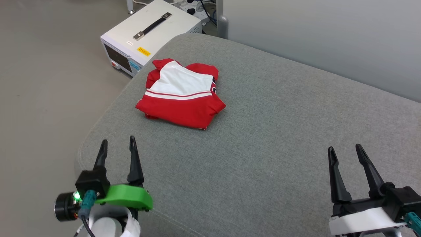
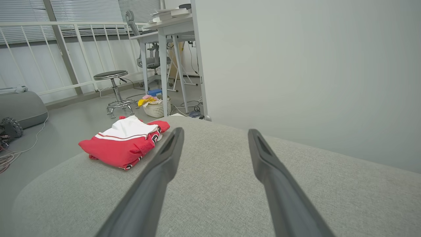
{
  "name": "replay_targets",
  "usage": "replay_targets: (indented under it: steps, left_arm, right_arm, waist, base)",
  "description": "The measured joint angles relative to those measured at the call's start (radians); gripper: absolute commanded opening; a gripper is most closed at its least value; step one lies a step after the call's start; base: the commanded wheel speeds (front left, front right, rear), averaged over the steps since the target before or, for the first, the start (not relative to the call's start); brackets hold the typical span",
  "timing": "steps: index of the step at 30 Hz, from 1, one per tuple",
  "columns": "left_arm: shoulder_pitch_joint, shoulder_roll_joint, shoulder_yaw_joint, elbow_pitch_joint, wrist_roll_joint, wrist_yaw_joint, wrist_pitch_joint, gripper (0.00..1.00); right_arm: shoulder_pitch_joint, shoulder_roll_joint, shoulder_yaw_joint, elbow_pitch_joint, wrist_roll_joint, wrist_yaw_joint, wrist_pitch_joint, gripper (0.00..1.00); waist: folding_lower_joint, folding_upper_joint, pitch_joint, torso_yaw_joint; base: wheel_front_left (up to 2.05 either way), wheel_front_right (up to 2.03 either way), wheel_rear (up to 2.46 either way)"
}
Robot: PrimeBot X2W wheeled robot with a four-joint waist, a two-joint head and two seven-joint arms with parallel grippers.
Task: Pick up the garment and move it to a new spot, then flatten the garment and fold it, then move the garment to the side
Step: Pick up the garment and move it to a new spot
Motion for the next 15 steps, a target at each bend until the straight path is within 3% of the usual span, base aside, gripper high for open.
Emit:
replay_targets:
  steps: [4,15]
  left_arm:
    - [-0.117,0.007,0.050,0.027,0.001,-0.061,0.000,1.00]
    - [-0.499,0.118,0.182,0.192,-0.051,-0.194,-0.003,1.00]
  right_arm:
    - [-0.020,0.000,0.013,-0.015,-0.022,0.000,0.000,1.00]
    - [-0.104,0.001,0.027,-0.075,-0.087,0.000,0.000,1.00]
  waist:
    - [0.0000,0.0000,0.017,-0.026]
    - [0.0000,0.0000,0.130,-0.116]
  base:
    - [0.00,0.00,0.00]
    - [0.00,0.00,0.00]
